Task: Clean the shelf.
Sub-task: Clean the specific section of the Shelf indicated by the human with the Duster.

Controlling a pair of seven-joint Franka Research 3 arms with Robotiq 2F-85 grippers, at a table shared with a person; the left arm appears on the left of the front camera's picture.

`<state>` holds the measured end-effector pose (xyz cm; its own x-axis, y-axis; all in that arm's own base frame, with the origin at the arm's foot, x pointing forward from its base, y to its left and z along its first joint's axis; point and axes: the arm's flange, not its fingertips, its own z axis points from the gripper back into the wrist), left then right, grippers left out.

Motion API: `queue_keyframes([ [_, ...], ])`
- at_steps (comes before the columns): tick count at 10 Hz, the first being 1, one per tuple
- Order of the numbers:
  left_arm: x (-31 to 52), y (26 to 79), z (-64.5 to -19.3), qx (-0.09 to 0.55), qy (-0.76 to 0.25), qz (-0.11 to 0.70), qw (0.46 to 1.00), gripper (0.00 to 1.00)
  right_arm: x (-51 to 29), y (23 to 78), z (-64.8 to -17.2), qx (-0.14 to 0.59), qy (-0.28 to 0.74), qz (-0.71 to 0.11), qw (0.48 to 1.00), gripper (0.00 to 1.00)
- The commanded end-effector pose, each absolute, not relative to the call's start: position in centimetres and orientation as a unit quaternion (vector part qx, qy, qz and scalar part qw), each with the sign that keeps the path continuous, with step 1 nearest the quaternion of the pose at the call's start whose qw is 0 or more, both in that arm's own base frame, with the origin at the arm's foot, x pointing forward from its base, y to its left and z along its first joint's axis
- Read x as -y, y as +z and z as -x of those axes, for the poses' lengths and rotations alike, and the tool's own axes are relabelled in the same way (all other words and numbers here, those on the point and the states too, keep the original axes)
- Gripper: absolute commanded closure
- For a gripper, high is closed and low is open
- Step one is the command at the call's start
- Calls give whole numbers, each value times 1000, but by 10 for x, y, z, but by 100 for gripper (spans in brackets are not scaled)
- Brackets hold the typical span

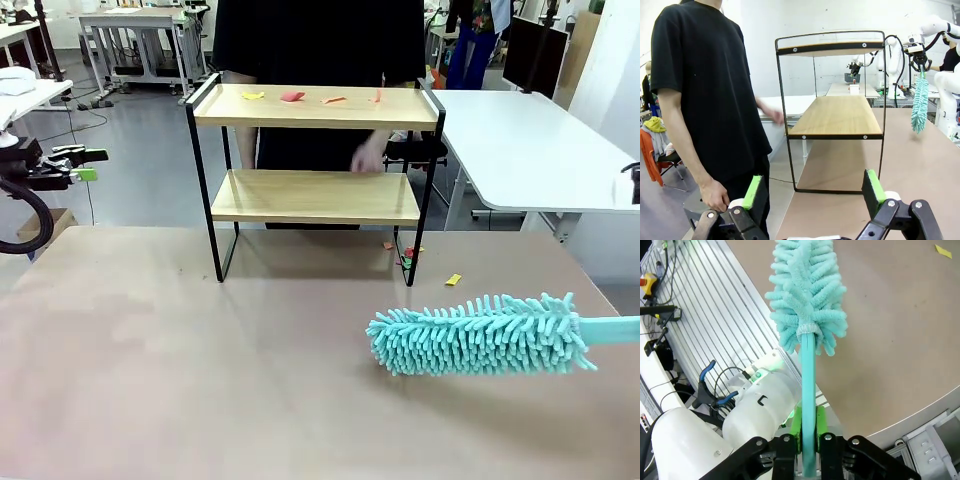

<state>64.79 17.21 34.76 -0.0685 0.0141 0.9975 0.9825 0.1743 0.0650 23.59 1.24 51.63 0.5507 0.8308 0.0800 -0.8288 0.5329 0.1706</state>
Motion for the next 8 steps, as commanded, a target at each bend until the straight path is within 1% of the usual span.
queue_keyframes([
  [1,-171,350,-645,565,-470,439,517,0,-15,517,-236,-4,470,-95,878,87],
  [8,-171,350,-645,565,-470,439,517,0,-15,517,-236,-4,470,-95,878,87],
])
